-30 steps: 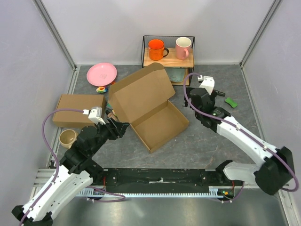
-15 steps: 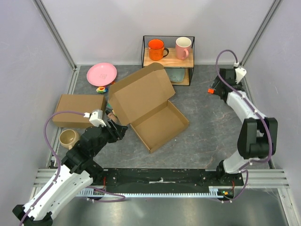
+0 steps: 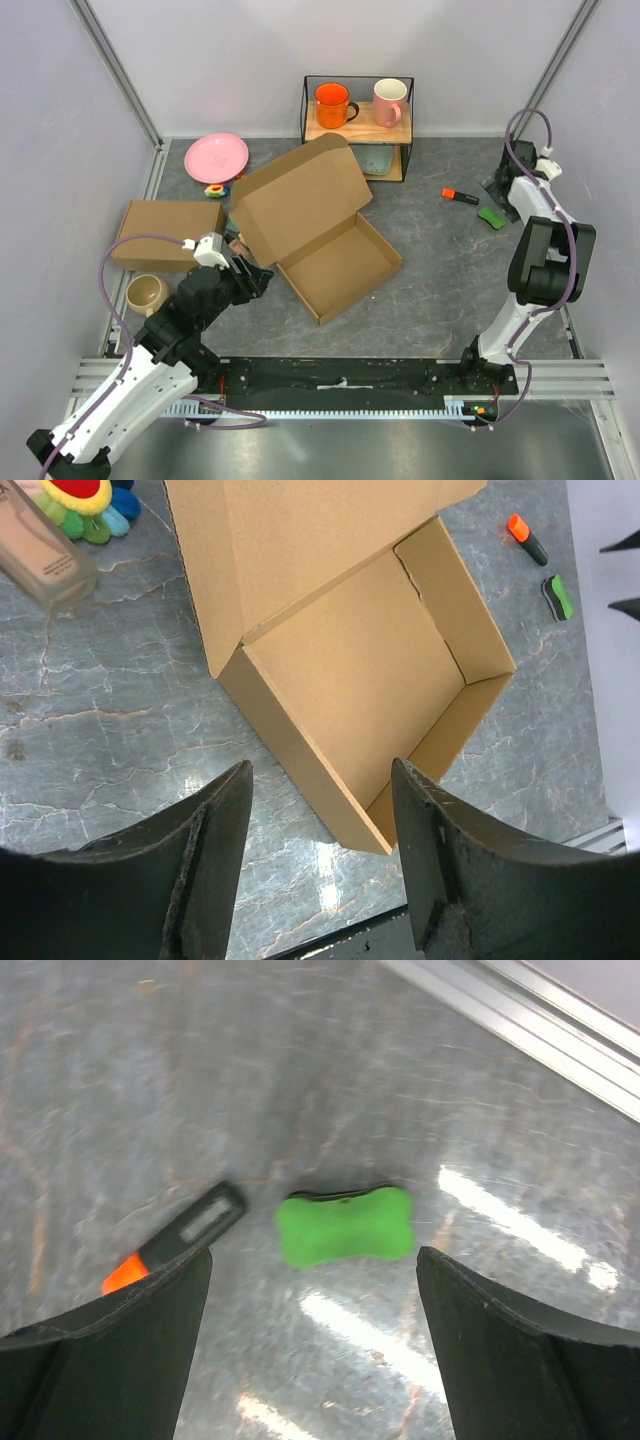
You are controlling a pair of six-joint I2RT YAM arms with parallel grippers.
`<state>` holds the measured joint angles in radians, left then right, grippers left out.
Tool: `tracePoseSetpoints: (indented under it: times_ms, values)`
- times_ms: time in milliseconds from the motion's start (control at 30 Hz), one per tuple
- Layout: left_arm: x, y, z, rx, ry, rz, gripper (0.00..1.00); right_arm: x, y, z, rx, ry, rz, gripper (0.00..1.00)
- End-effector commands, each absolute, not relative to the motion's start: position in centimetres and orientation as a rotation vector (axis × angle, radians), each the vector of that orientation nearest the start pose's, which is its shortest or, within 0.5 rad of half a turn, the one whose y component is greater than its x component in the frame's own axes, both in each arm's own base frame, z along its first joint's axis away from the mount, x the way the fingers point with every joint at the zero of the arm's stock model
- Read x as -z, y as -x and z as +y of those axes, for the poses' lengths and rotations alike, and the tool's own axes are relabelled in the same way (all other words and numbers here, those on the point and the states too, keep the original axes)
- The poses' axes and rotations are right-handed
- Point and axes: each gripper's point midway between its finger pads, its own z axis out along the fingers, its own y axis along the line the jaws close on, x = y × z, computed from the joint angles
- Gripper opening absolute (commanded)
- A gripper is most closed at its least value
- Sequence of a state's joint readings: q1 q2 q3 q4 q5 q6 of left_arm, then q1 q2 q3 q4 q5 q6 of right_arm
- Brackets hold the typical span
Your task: Fold the paper box
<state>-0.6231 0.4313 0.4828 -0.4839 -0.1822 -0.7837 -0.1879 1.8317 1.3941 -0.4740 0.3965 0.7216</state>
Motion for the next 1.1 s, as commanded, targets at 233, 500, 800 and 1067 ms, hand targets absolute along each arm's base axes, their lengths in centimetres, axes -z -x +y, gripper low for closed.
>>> tracePoseSetpoints:
  times_ms: [233, 500, 800, 1067]
  values:
    - [-16.4, -20.8, -15.1, 0.744, 0.324, 2.074, 0.64, -5.6, -42.2, -14.2, 0.243, -1.474, 2.076, 0.89]
    - [-15.4, -21.1, -16.0, 0.778, 0.324, 2.092, 0.64, -5.1, -43.3, -15.1, 0.296, -1.418, 2.114, 0.9]
    - [-15.2, -21.3, -16.3, 0.774, 0.313, 2.103, 0.64, -3.5, -44.0, -15.6, 0.336, -1.356, 2.163, 0.89]
    - [-14.8, -21.5, -16.6, 0.774, 0.321, 2.119, 0.64, -1.9, -44.4, -14.8, 0.313, -1.297, 2.233, 0.72]
